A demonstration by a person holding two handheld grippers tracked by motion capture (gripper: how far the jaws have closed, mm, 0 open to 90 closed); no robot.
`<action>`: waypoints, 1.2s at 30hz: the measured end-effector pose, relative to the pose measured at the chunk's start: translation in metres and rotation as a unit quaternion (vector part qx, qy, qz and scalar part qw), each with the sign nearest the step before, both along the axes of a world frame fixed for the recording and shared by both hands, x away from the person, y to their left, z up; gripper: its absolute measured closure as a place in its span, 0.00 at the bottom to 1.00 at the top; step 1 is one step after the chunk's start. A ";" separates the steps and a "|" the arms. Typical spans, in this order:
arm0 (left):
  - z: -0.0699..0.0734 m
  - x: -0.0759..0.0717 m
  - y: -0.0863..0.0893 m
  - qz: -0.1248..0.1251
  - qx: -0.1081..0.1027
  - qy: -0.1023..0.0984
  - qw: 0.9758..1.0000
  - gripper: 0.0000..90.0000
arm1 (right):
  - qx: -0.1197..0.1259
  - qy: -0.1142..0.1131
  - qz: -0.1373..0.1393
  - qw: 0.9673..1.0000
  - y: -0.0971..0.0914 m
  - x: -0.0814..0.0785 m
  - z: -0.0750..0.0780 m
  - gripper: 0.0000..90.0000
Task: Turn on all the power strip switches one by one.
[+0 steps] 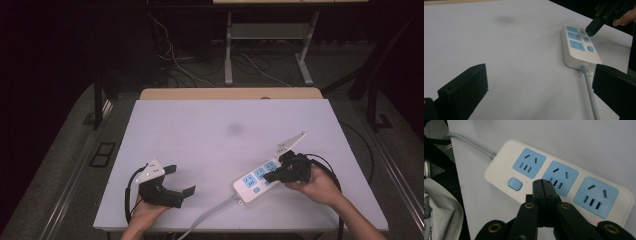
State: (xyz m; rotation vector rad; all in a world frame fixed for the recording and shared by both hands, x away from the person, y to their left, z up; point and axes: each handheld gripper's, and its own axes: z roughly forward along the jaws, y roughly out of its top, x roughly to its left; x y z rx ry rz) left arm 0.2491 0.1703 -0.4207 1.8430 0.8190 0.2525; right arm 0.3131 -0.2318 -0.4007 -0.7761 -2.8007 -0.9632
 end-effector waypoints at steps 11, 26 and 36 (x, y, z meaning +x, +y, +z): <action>0.000 0.000 0.000 0.000 0.000 0.001 1.000 0.00 | -0.001 0.008 -0.004 1.000 -0.002 0.002 -0.007 1.00; 0.000 0.000 -0.002 -0.005 0.004 0.000 1.000 0.00 | 0.000 0.007 0.001 1.000 -0.002 0.002 -0.008 1.00; -0.001 0.000 -0.002 -0.006 0.005 0.002 1.000 0.00 | 0.001 0.008 0.003 1.000 -0.003 0.002 -0.009 1.00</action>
